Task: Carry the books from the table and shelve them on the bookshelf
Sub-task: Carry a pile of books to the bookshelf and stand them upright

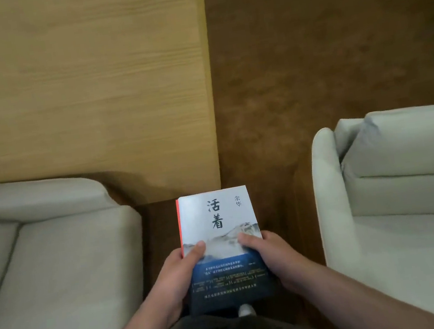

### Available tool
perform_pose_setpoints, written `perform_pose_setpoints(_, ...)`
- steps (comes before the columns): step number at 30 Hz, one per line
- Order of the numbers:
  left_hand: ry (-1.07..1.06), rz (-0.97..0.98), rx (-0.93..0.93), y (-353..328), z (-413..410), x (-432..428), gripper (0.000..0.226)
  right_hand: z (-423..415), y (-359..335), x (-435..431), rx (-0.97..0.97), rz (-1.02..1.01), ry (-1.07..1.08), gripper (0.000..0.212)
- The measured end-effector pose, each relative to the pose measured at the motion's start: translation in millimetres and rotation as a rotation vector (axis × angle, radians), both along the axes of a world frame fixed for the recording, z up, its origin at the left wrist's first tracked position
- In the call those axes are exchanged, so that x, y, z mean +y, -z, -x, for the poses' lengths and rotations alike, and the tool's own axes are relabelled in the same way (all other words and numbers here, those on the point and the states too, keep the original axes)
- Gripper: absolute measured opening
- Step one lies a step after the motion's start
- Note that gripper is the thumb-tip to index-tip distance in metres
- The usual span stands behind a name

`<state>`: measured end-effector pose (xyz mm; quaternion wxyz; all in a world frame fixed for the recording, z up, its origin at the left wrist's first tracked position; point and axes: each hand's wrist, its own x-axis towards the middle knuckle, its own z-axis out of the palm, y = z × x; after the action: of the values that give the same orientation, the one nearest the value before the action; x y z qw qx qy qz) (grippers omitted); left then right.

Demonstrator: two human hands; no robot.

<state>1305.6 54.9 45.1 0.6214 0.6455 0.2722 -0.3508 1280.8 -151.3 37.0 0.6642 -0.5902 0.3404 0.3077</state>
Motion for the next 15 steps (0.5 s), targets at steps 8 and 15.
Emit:
perform_pose_setpoints(8,0.205,0.022,-0.033,12.7,-159.8,-64.0,0.036,-121.5,5.0,-51.8,-0.021,0.046,0.184,0.037)
perform_pose_setpoints(15,0.42,0.093,-0.113,2.9,-274.7,-135.0,0.024,-204.6,-10.1,-104.9,-0.036,0.124,0.352,0.036)
